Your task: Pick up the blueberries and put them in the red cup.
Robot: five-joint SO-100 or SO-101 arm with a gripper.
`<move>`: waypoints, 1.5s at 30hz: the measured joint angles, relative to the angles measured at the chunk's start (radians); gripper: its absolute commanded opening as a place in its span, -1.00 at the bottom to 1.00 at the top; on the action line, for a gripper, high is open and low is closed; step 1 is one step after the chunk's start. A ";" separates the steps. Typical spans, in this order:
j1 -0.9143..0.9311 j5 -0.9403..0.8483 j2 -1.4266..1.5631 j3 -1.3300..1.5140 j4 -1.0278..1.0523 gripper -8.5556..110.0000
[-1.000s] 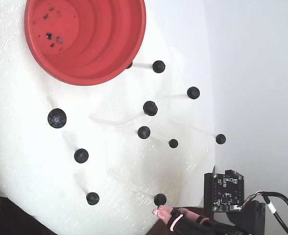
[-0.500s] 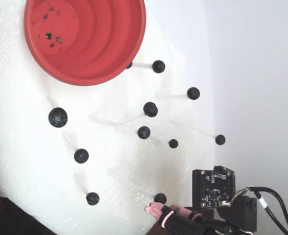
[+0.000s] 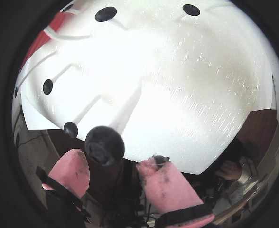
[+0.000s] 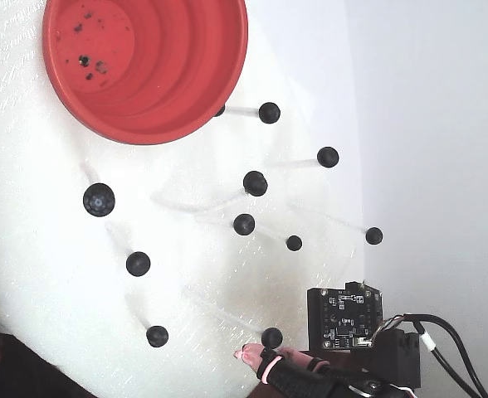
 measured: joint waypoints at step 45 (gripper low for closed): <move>-0.046 0.008 -0.055 -0.043 -0.026 -0.57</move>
